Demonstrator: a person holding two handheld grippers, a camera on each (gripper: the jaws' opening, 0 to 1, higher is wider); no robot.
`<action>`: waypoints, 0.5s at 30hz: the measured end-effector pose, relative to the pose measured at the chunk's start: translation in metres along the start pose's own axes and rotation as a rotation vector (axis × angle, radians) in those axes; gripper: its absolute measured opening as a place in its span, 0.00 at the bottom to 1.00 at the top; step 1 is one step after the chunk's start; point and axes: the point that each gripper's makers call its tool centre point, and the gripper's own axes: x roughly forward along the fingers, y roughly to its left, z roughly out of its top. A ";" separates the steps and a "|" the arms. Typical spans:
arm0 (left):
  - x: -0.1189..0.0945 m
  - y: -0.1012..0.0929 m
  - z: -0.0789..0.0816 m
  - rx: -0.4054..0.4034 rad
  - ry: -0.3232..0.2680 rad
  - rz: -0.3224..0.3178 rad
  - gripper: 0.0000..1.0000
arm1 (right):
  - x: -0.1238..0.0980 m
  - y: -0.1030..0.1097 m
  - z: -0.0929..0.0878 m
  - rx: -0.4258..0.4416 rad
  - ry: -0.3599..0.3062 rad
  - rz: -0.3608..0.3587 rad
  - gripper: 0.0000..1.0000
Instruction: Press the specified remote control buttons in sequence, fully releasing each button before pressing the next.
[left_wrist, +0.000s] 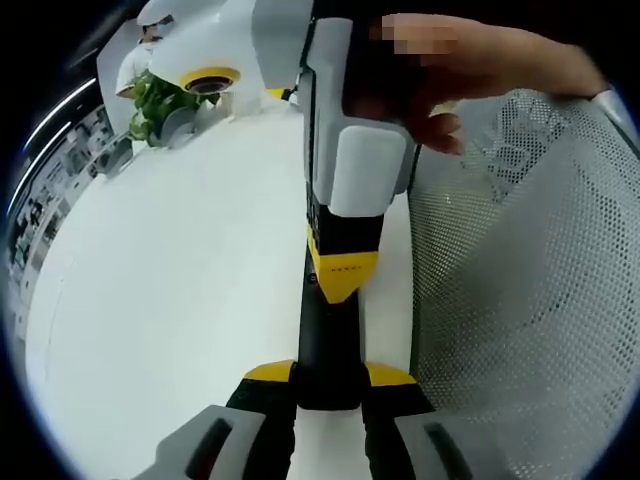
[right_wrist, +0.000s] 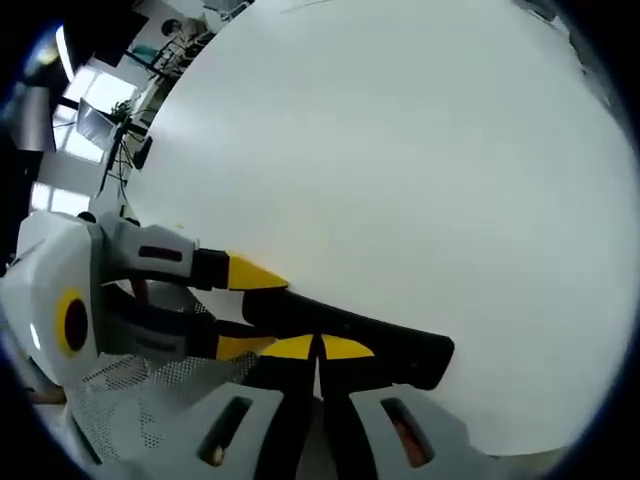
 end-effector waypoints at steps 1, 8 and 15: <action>0.000 0.000 0.000 0.000 0.000 0.000 0.25 | 0.000 0.000 0.000 -0.001 0.000 -0.001 0.00; 0.000 0.000 0.000 0.002 -0.001 -0.001 0.25 | 0.001 0.003 0.003 -0.008 -0.017 0.011 0.00; 0.000 0.000 0.000 0.003 -0.001 0.000 0.25 | 0.005 0.011 0.003 -0.042 -0.007 0.026 0.00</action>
